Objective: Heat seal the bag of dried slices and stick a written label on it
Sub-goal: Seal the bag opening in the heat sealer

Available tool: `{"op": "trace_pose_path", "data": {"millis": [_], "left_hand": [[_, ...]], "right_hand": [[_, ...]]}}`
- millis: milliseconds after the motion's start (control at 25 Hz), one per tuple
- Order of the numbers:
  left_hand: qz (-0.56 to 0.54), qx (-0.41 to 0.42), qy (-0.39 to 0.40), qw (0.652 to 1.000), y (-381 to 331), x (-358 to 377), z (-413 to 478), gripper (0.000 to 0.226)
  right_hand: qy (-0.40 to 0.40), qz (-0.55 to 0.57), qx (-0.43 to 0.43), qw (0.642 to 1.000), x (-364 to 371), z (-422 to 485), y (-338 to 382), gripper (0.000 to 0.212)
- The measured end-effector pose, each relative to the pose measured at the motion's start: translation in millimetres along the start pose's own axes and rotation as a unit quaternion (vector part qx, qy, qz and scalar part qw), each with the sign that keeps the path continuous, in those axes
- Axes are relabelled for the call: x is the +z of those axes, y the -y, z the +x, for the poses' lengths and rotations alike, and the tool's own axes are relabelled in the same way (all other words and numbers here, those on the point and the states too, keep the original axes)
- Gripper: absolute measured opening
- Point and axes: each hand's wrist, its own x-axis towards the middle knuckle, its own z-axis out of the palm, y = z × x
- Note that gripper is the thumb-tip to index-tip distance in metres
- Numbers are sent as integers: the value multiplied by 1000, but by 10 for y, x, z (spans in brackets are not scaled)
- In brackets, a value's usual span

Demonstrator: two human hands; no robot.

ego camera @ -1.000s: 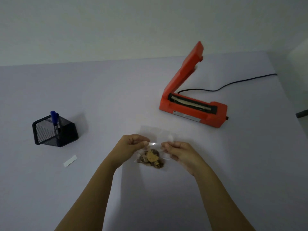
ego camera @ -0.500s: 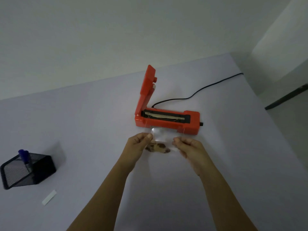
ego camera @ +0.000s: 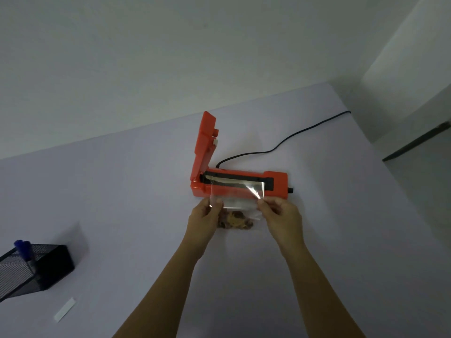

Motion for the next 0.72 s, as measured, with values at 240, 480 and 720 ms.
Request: {"op": "trace_pose_path", "data": {"millis": [240,480,720], "left_hand": [[-12,7,1,1000,56,-38,-11,28],[-11,3,-18,1000,33,-18,12,31],[-33,-34,-15,999,45,-54,49,34]], "right_hand": [[-76,80,54,992,97,-1,24,17],[-86,77,49,992,140,22,0,24],[-76,78,48,993,154,12,-43,18]]}}
